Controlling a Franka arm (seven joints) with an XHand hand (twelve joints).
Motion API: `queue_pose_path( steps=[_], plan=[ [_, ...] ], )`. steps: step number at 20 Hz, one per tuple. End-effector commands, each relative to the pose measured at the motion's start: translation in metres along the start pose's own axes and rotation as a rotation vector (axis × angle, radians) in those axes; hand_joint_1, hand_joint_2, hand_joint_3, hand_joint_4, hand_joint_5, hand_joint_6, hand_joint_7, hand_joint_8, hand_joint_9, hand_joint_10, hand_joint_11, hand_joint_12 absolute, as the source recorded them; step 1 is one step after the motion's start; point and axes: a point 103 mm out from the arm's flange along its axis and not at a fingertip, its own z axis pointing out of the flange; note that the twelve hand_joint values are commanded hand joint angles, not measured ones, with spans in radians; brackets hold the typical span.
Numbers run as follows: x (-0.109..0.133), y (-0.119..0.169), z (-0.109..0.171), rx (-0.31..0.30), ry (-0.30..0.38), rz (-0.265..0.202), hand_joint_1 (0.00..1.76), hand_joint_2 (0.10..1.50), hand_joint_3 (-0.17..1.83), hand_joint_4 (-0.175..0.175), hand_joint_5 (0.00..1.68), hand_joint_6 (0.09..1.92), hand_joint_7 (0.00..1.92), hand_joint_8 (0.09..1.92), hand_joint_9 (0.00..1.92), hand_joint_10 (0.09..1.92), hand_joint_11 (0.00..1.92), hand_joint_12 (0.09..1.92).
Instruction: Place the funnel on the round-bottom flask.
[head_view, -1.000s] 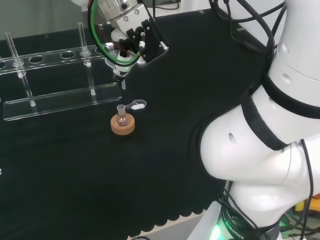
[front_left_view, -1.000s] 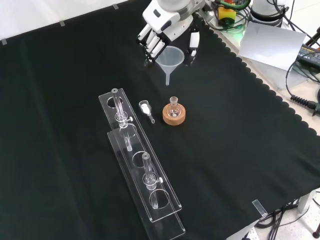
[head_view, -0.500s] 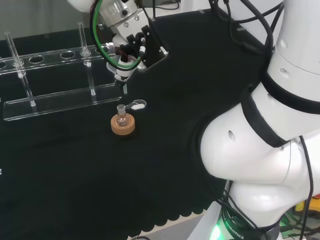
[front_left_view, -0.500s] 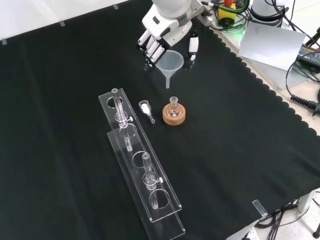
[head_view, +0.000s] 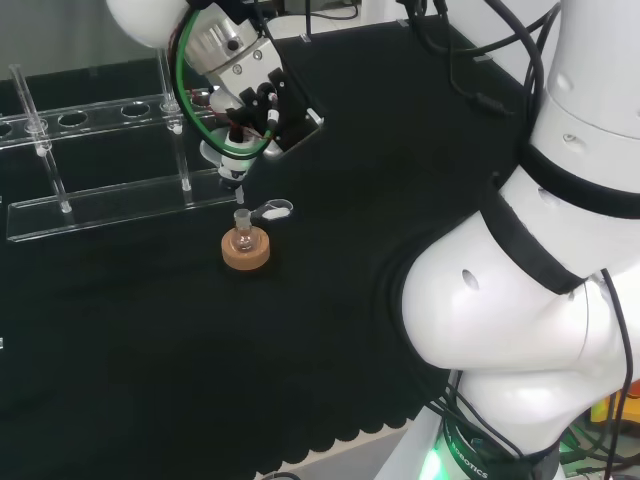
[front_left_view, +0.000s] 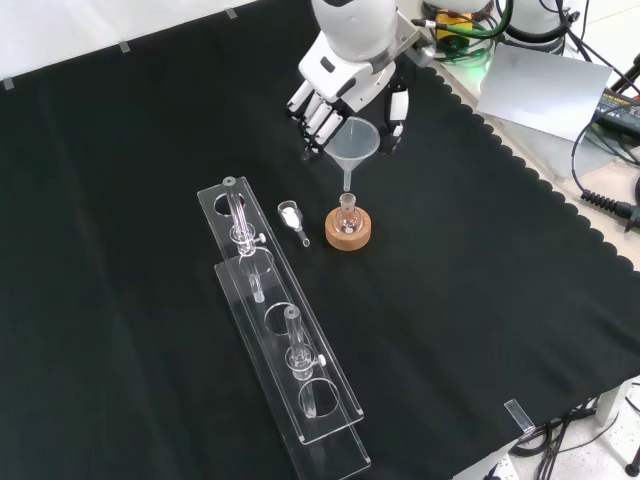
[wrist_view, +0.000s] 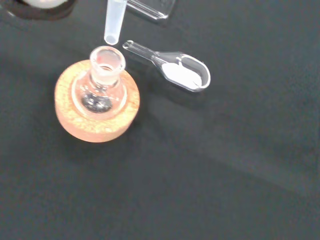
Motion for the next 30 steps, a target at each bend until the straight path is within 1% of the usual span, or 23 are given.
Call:
queue_pose_path(
  steps=[1,16,22,30],
  plan=[
    [-0.005,0.006,0.011,0.008,-0.004,0.010,0.72,0.75,0.49,-0.042,0.53,0.09,0.47,0.68,0.67,0.55,0.24,1.37],
    [-0.001,0.009,0.016,0.012,-0.002,-0.004,0.72,0.75,0.49,-0.043,0.53,0.09,0.47,0.68,0.66,0.55,0.24,1.37],
    [0.012,0.010,0.015,0.021,-0.012,-0.013,0.72,0.75,0.49,-0.043,0.53,0.09,0.47,0.68,0.66,0.55,0.24,1.37],
    [0.013,0.010,0.015,0.019,-0.017,-0.016,0.72,0.75,0.49,-0.043,0.53,0.09,0.47,0.68,0.66,0.56,0.24,1.37]
  ],
)
